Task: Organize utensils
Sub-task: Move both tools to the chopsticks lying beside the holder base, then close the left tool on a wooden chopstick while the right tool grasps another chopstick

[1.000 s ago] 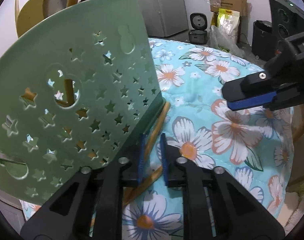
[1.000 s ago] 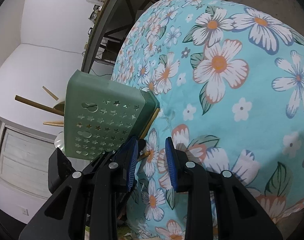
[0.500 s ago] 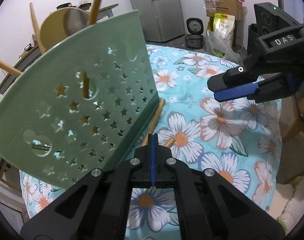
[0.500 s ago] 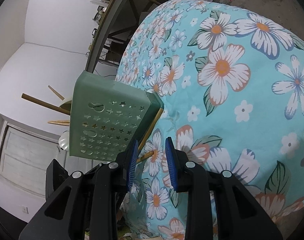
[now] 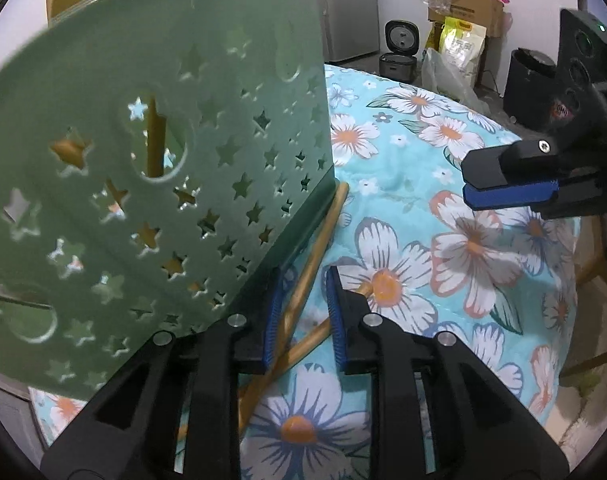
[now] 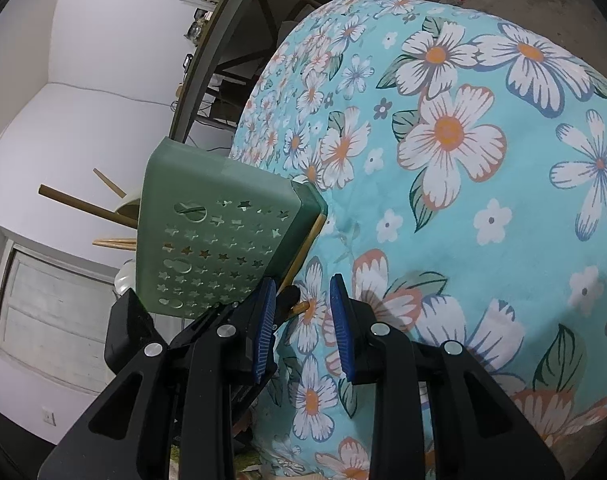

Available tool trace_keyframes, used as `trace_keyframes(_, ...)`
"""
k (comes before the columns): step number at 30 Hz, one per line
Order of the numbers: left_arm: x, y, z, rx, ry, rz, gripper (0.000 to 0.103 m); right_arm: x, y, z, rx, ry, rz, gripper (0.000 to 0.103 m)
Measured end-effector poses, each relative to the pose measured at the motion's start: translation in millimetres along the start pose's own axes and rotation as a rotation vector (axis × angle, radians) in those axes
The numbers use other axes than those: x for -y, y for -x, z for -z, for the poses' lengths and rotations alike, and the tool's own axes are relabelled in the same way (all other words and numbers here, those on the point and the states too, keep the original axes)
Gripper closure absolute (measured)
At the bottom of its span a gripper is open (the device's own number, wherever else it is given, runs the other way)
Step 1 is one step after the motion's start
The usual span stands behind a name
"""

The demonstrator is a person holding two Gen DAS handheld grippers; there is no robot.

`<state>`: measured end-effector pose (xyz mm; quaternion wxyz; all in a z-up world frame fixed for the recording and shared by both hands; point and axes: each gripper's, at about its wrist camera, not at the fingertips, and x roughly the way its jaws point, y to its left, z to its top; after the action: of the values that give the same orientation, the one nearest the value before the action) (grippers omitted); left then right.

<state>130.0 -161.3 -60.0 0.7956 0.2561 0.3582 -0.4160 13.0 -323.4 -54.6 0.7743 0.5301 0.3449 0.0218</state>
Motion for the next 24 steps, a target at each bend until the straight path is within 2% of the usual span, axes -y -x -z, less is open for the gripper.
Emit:
trace_keyframes(5, 0, -1, 2, 0.015, -0.007, 0.006, 0.092, 4, 1, -1, 0.000, -0.006, 0.009, 0.075)
trace_keyframes(10, 12, 18, 8, 0.046, -0.070, -0.002, 0.098, 3, 5, 0, 0.008, -0.003, 0.006, 0.075)
trace_keyframes(24, 7, 84, 66, 0.018, -0.178, -0.052, 0.098, -10, -5, 6, -0.010, 0.019, -0.008, 0.075)
